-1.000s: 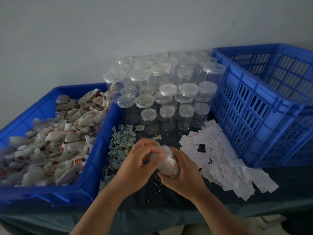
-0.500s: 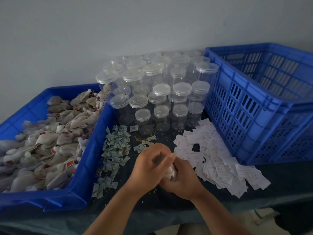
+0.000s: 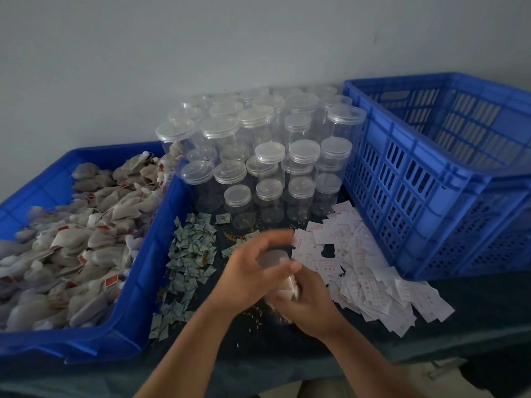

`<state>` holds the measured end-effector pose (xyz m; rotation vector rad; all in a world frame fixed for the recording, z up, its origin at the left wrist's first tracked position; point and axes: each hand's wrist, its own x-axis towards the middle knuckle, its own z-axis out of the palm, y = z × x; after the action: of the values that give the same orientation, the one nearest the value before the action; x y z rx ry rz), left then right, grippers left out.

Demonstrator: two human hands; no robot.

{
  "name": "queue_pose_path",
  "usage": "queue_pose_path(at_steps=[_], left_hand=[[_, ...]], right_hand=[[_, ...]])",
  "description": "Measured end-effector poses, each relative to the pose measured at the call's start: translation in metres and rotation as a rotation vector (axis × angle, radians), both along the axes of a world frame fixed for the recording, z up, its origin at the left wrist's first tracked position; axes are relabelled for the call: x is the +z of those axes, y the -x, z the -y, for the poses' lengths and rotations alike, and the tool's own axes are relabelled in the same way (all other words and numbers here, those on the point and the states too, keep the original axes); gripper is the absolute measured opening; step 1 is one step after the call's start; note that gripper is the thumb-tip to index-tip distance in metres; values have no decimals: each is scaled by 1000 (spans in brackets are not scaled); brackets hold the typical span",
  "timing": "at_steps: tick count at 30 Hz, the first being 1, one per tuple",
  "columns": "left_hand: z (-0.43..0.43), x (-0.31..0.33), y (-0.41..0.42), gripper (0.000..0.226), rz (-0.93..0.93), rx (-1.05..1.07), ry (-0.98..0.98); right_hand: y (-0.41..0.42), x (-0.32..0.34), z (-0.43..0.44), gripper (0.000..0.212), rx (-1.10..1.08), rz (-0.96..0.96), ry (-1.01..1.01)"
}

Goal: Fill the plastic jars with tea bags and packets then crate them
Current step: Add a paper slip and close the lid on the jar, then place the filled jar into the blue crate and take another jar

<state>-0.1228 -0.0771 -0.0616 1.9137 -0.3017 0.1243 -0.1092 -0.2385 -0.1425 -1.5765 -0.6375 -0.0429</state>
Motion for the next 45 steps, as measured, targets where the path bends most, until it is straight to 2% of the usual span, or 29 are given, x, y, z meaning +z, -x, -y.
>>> queue_pose_path(at_steps=[2,5,7,9,12,17,22,24,26,29,31,33,35,38,40,41,42,43,45], left_hand=[[-8,-3,-1,70,26,117,-3],[2,-5,7,74,-140,186,95],[17,-5,12,80,-191,289,23],[26,-8,10,67,-157,371,-49],[25,-8,5,41,-194,249,109],[16,9,3,35,-194,80,102],[26,58,4,49,-3,41,57],[37,84,4,49,43,-27,153],[51,107,0,47,81,-113,266],[80,132,-16,53,25,-138,436],[102,141,-30,52,16,-35,350],[126,143,-46,41,97,9,124],[153,143,-56,30,220,-33,-98],[192,140,-70,26,490,-59,-276],[212,139,-80,25,563,-99,-330],[220,138,-84,23,538,-123,-358],[225,136,-86,31,491,-130,-383],[230,133,-89,42,468,-122,-375],[235,128,-90,41,503,-93,-310]], right_hand=[[0,0,-3,25,-69,11,25],[0,-2,-7,33,-151,43,99],[2,-3,-7,39,-135,57,150],[3,-4,-5,35,-90,3,103],[0,0,1,22,5,-107,-30],[-4,18,9,29,132,-169,20],[0,89,31,58,12,30,266],[3,124,46,69,-60,80,334],[9,152,64,77,-68,114,302],[20,196,99,74,-189,238,255],[19,228,125,70,-364,333,257],[9,257,155,62,-583,435,281],[-9,282,187,67,-793,496,323],[-40,310,227,83,-970,333,431],[-62,315,246,82,-991,184,612],[-73,314,251,79,-971,117,732],[-84,311,253,75,-934,61,865],[-94,306,253,67,-879,13,999],[-112,295,245,47,-735,-107,1230]])
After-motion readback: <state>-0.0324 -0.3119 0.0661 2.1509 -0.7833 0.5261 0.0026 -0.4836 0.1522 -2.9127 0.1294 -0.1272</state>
